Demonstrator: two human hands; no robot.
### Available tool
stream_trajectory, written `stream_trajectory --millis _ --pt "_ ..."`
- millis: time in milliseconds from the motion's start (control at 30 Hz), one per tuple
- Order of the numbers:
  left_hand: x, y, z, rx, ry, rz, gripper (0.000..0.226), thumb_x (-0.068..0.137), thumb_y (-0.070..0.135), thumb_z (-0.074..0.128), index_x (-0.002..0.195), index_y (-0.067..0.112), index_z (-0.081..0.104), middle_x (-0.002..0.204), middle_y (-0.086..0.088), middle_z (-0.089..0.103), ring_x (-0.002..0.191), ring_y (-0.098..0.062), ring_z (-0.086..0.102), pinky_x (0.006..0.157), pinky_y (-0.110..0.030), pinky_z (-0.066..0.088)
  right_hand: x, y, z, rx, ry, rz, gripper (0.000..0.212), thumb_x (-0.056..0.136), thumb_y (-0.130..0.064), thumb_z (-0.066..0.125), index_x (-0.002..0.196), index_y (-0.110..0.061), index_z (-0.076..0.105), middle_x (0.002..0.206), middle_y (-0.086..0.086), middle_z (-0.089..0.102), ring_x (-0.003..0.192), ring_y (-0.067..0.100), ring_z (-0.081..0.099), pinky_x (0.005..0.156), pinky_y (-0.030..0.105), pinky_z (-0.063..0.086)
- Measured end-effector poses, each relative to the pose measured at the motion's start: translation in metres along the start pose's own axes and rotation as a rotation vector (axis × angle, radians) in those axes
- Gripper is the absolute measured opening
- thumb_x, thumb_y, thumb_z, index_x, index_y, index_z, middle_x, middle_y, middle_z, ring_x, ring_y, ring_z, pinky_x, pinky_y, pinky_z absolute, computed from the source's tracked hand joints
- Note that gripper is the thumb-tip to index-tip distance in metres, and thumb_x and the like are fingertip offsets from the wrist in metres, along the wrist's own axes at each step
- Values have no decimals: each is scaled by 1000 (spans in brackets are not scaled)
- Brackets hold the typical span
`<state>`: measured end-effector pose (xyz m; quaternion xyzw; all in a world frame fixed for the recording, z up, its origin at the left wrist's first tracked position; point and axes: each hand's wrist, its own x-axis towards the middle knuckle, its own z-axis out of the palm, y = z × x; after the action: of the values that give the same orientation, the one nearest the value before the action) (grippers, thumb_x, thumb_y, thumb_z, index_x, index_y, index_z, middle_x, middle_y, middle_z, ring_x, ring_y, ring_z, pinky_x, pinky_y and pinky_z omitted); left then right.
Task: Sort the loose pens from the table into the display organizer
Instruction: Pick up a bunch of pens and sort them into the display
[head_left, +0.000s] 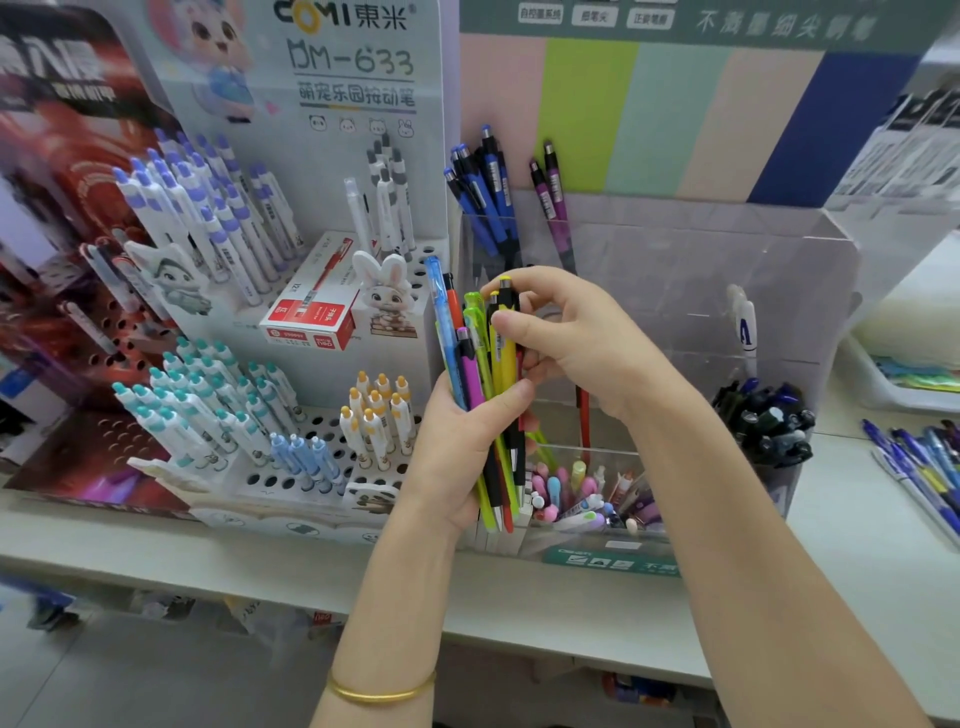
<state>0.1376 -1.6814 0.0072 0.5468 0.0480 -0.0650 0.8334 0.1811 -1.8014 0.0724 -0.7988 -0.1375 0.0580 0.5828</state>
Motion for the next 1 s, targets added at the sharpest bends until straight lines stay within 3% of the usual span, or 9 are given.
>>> stream_trajectory --millis 167,333,467,667,833,1000 --pt "-2 3 3 -9 9 -20 54 76 29 70 125 12 56 92 -4 68 76 -15 67 66 -32 56 4 7 -4 201 -58 35 14 95 -11 56 103 -22 60 96 10 57 81 23 63 51 18 49" --pt "-3 6 3 -51 21 -33 53 78 33 67 125 10 57 91 -5 71 73 -16 69 61 -31 56 5 13 -6 330 -79 39 13 95 -11 54 101 -21 59 91 3 58 76 19 58 53 20 50" --pt "-3 8 3 -73 20 -60 38 90 26 61 123 7 60 87 -5 72 70 -16 69 58 -29 56 5 14 -7 388 -88 34 11 96 -9 52 100 -18 57 90 1 61 76 13 63 55 22 52" --pt "-4 12 3 -86 -8 -89 31 93 25 58 119 9 64 88 -6 74 72 -16 70 63 -30 58 7 16 -8 445 -89 4 9 95 -7 52 99 -15 55 84 1 58 69 13 60 52 24 49" --pt "-4 15 1 -93 -29 -112 33 93 25 58 119 5 63 84 -7 72 70 -18 69 63 -32 58 8 21 -11 532 -132 -14 9 91 -11 56 100 -14 56 88 2 63 77 17 61 64 31 52" --pt "-4 16 1 -100 -45 -113 26 92 24 59 112 7 65 81 -7 71 71 -20 70 64 -33 60 7 22 -11 620 -164 -38 14 86 -13 59 100 -13 57 88 1 65 78 15 61 65 29 53"
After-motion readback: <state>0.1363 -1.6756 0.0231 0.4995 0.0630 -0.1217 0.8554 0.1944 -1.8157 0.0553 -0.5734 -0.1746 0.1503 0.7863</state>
